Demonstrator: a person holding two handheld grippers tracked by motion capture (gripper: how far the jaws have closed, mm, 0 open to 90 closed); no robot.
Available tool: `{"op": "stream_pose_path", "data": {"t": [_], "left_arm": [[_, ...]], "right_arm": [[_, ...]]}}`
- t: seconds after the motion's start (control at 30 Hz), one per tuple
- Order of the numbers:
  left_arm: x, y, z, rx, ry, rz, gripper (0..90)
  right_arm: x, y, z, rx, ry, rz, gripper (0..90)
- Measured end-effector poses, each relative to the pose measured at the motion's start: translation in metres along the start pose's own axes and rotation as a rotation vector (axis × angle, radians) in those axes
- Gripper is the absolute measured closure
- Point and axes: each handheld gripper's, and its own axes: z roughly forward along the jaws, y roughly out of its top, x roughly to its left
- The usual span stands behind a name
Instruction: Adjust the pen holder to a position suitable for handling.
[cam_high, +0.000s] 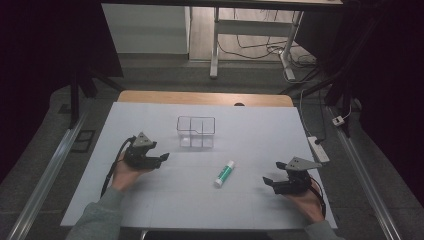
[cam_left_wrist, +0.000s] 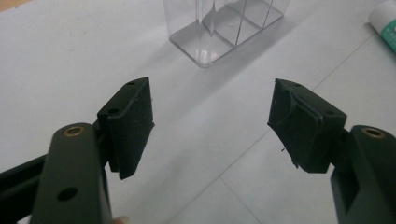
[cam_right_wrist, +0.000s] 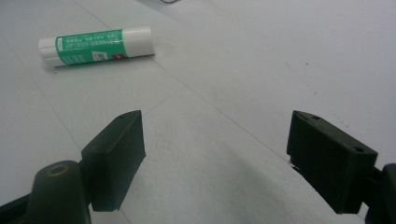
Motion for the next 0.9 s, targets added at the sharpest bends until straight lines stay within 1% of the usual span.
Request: {"op": "stream_pose_path", "data": {"t": [0.07, 0.13, 0.27, 0.33, 0.4, 0.47, 0.53, 0.63, 0.77, 0.8, 0.9], "left_arm": [[0.001, 0.002, 0.005, 0.001, -0.001, 0.004, 32.3], [0.002, 0.005, 0.011, 0.017, 0.0, 0.003, 32.5], [0.005, 0.013, 0.019, 0.009, 0.0, 0.0, 33.1], [0.008, 0.017, 0.024, 0.016, -0.001, -0.01, 34.3], [0.01, 0.02, 0.026, 0.012, 0.006, -0.017, 34.5], [0.012, 0.023, 0.03, 0.012, 0.007, -0.022, 34.9], [0.013, 0.024, 0.032, 0.009, 0.013, -0.017, 35.8], [0.016, 0.025, 0.037, 0.018, 0.015, -0.032, 36.5], [0.017, 0.026, 0.041, 0.026, 0.027, -0.018, 41.6], [0.018, 0.027, 0.041, 0.024, 0.026, -0.019, 41.6], [0.02, 0.027, 0.044, 0.026, 0.026, -0.016, 46.0]], "right_arm": [[0.0, 0.0, 0.0, -0.006, 0.0, 0.002, 18.6], [0.001, 0.0, 0.0, -0.011, 0.003, 0.005, 18.7], [0.001, 0.0, 0.0, -0.01, 0.003, 0.001, 18.9], [0.002, 0.0, 0.0, -0.009, 0.001, -0.001, 19.0], [0.003, 0.0, 0.0, -0.001, 0.0, -0.004, 19.0], [0.002, 0.0, 0.001, 0.002, 0.009, -0.004, 19.0], [0.002, -0.001, 0.001, 0.005, 0.002, -0.004, 19.0], [0.003, -0.001, 0.002, 0.004, 0.013, -0.002, 19.0], [0.004, -0.001, 0.002, 0.005, 0.008, -0.012, 19.4], [0.004, -0.001, 0.002, 0.005, 0.008, -0.012, 19.4], [0.006, 0.0, 0.0, -0.015, 0.007, -0.028, 19.9]]}}
